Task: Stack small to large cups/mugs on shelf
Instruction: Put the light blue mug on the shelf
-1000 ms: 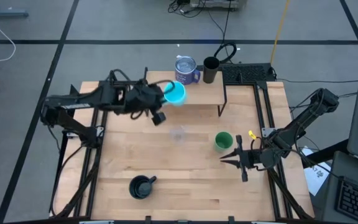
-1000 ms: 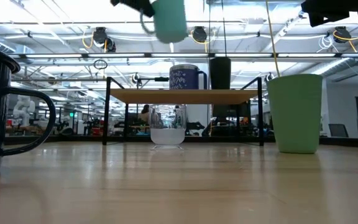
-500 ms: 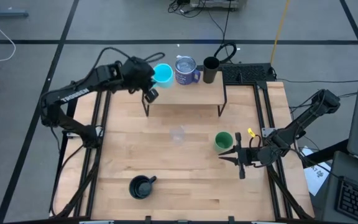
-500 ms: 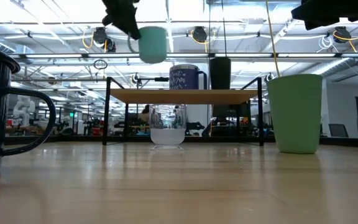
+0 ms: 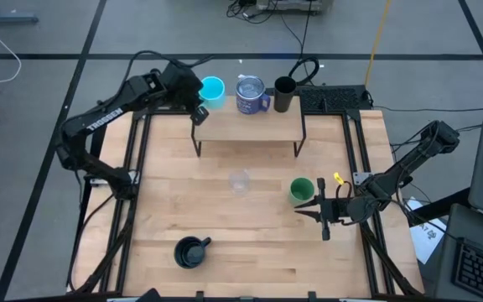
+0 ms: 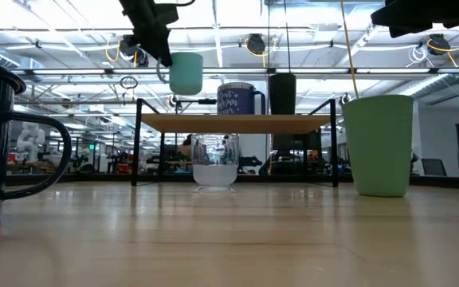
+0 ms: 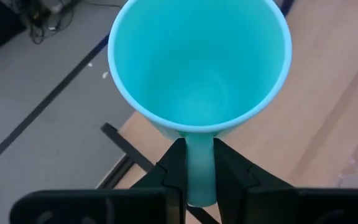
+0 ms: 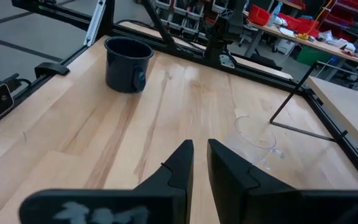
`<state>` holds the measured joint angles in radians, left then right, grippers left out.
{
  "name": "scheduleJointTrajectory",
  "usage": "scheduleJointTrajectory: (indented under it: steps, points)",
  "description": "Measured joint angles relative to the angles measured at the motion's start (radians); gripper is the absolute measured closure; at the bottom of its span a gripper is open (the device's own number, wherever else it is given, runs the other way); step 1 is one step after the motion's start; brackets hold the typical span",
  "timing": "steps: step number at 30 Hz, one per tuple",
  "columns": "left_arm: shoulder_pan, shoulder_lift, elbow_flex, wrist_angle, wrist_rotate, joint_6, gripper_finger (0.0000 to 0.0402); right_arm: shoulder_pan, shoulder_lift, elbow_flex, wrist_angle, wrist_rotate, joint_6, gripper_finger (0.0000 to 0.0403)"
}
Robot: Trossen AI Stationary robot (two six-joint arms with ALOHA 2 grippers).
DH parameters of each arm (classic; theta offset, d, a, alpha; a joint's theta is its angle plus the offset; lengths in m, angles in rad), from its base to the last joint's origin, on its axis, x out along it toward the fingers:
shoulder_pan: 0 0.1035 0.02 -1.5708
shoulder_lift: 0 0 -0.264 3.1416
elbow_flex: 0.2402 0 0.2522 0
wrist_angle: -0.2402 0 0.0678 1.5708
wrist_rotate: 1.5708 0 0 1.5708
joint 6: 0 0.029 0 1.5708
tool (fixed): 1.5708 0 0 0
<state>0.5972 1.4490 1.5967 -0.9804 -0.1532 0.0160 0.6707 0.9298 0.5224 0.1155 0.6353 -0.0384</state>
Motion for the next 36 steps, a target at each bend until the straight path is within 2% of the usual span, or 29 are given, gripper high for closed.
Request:
scheduleJointTrajectory:
  steps: [23, 36]
  points:
    - [0.066, 0.15, 0.0, 0.04, 0.06, 0.092, 0.0352, -0.002, 0.0, 0.0, 0.036, 0.0, -0.027, 0.0367]
    - [0.105, 0.168, 0.0, 0.033, 0.129, 0.066, 0.0341, -0.002, 0.0, 0.0, 0.036, 0.0, -0.026, 0.0367]
